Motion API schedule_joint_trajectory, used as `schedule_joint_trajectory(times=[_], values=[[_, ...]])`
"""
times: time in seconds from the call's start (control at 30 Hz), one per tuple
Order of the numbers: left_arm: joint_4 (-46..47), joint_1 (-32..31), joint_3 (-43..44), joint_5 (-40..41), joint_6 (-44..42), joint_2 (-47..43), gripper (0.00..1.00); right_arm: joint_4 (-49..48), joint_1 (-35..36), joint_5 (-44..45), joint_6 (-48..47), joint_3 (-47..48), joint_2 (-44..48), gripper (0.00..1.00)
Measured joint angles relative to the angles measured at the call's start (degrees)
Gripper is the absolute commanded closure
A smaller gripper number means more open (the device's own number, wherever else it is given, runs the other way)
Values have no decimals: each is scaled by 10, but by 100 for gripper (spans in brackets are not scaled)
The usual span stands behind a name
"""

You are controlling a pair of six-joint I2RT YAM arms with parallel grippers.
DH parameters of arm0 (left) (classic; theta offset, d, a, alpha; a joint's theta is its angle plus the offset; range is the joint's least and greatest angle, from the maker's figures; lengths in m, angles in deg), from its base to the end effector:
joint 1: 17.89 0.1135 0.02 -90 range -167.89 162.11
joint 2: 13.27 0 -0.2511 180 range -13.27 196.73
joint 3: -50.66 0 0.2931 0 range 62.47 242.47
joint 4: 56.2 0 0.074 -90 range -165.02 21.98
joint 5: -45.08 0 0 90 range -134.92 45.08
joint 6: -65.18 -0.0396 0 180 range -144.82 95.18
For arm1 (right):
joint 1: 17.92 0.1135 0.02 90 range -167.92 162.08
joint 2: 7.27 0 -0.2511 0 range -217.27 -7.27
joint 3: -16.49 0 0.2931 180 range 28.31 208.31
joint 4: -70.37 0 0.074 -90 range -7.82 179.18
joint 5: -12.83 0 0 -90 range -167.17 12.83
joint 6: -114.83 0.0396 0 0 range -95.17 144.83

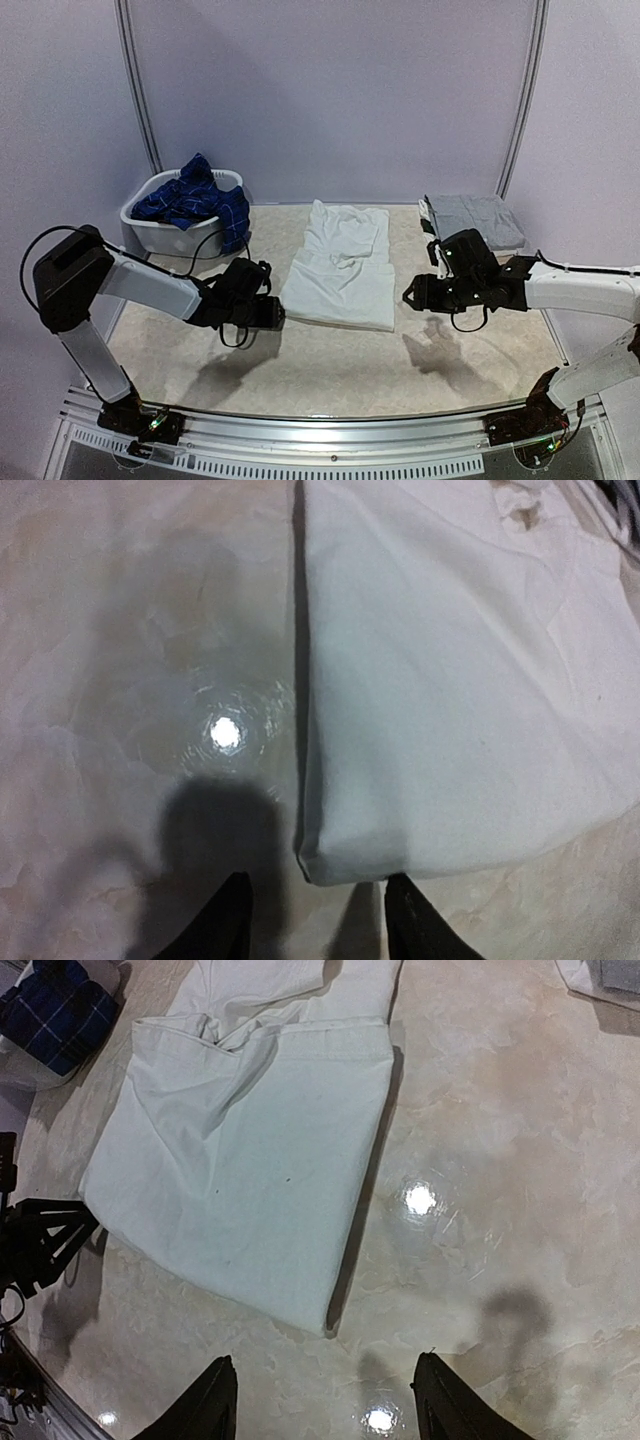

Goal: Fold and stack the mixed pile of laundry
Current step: Fold the 2/3-rectangle-folded T-shirt at the center of the board.

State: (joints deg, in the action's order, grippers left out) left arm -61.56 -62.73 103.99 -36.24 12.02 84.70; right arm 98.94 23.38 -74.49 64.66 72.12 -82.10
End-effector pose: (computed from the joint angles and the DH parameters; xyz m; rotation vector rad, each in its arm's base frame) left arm 0.2425 -0.2328 0.0696 0.1047 2.4804 -0.4482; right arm 0.2322 0.2015 0.1754 -0.0095 2.4909 0.5812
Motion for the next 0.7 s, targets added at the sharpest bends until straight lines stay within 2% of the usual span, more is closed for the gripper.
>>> schedule_joint_trajectory(times=[0.23,0.33,0.43,0.53,0.6,0.7], values=[[7,0,-3,-5,14,4,88,-6,0,0,0,-19,0,39],[11,-1,-12,-3,21,2,87,-14,0,-4,0,-23,0,39],[5,-3,-23,2,25,-12,77,-25,1,-9,3,-32,2,39],[-8,-8,-30,12,31,-33,54,-41,7,-24,9,-47,4,39],[-12,-10,-30,18,34,-44,42,-49,12,-32,14,-53,4,39],[-12,-12,-30,25,37,-52,35,-62,19,-38,20,-56,0,39]])
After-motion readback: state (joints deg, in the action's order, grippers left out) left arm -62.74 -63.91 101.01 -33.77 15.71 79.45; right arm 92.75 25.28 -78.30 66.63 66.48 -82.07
